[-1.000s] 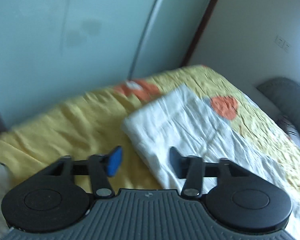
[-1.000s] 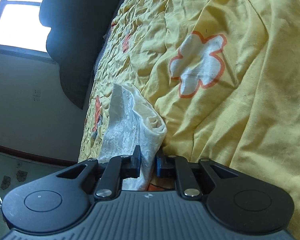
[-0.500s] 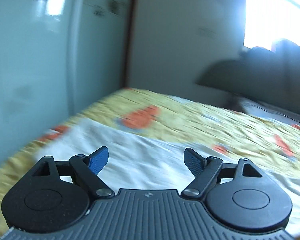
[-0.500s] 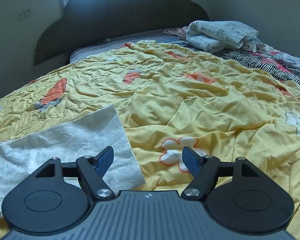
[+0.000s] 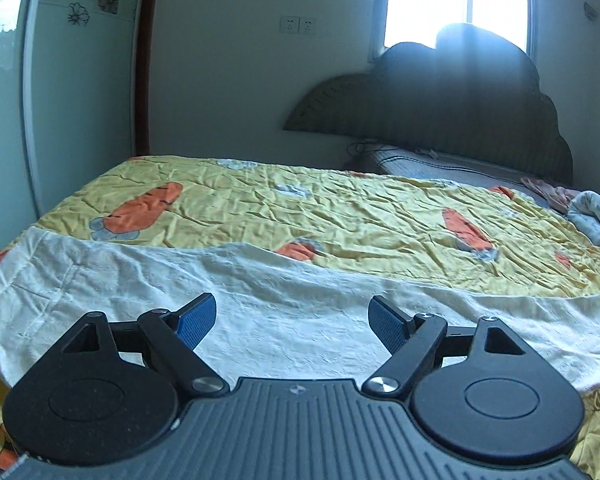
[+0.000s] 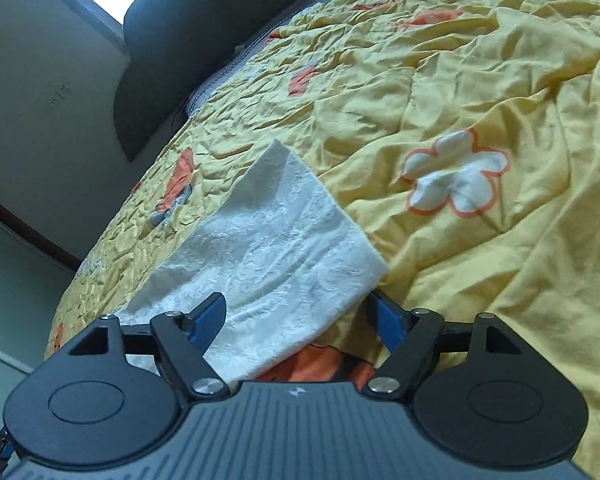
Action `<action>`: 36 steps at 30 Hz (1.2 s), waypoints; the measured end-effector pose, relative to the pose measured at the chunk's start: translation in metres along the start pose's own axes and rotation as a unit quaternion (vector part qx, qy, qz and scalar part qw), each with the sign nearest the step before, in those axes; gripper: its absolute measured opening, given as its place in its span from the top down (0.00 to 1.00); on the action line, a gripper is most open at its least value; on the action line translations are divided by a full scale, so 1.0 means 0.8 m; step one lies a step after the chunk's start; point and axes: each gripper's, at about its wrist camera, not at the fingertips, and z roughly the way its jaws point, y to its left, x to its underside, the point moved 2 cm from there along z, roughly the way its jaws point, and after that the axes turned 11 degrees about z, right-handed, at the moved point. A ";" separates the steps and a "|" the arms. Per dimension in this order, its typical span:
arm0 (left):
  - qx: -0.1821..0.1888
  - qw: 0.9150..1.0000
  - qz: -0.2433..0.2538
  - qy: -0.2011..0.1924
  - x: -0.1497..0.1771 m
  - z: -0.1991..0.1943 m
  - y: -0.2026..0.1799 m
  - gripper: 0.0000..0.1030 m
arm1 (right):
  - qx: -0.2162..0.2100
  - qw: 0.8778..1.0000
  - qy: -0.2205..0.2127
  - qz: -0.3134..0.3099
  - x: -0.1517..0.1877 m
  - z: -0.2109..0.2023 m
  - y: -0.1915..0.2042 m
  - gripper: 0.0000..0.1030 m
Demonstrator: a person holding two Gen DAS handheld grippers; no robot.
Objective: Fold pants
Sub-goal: 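Open both tools and pull them back from the folded pants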
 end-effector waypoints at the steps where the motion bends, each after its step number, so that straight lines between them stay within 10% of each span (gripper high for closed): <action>1: 0.003 1.000 0.002 0.003 -0.001 0.000 -0.003 0.17 | 0.001 1.000 -0.002 -0.001 0.000 0.006 0.006 0.16; 19: 0.028 0.999 0.039 0.013 -0.002 0.002 -0.033 0.15 | 0.059 0.996 -0.032 -0.066 0.005 0.035 0.040 0.11; 29: 0.029 0.999 0.042 0.018 0.001 0.004 -0.037 0.15 | 0.076 0.994 -0.045 -0.065 -0.005 0.028 0.023 0.66; 36: 0.038 0.998 0.050 0.012 -0.004 0.006 -0.048 0.15 | 0.098 0.986 -0.057 -0.125 0.006 0.031 0.035 0.73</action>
